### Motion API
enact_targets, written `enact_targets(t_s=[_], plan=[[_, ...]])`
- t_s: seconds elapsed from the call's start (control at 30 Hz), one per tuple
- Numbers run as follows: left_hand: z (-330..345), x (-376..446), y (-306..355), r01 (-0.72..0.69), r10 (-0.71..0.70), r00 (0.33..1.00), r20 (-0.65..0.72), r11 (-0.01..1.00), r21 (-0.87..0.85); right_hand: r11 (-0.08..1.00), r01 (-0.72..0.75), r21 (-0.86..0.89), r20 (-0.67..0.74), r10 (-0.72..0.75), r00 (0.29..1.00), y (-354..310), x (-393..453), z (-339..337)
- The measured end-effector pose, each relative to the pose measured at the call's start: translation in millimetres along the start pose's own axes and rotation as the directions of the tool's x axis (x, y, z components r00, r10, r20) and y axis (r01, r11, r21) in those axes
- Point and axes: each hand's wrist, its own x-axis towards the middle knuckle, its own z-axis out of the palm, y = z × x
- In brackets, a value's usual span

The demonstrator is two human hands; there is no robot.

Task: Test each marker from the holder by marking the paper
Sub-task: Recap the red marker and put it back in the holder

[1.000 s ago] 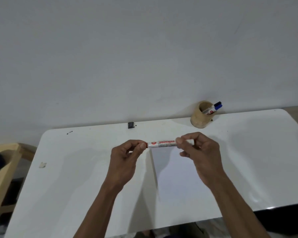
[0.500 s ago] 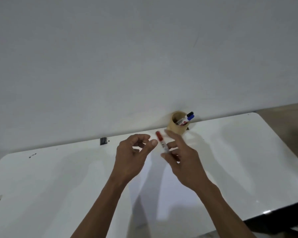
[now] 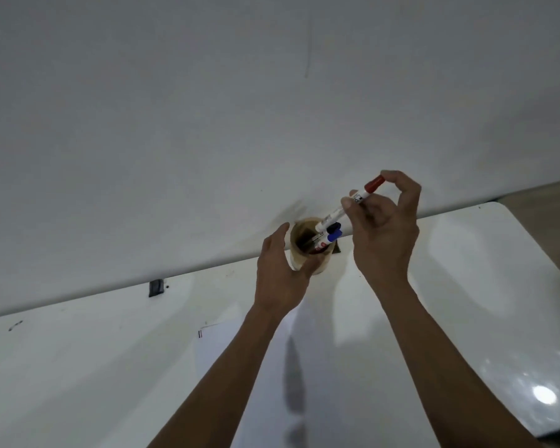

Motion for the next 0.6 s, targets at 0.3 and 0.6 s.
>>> enact_targets(t_s=[0.3, 0.6], plan=[[12.3, 8.4, 1.2, -0.123, 0.123, 0.992, -0.037, 0.992, -0.002, 0.994, -0.099, -0.055, 0.065, 0.102, 0.993, 48.4, 0.4, 15.1], [16.8, 12.7, -14.8, -0.144, 0.142, 0.989, -0.049, 0.988, -0.052, 0.976, -0.072, -0.206, 0.069, 0.088, 0.994, 58.8, -5.1, 21.2]])
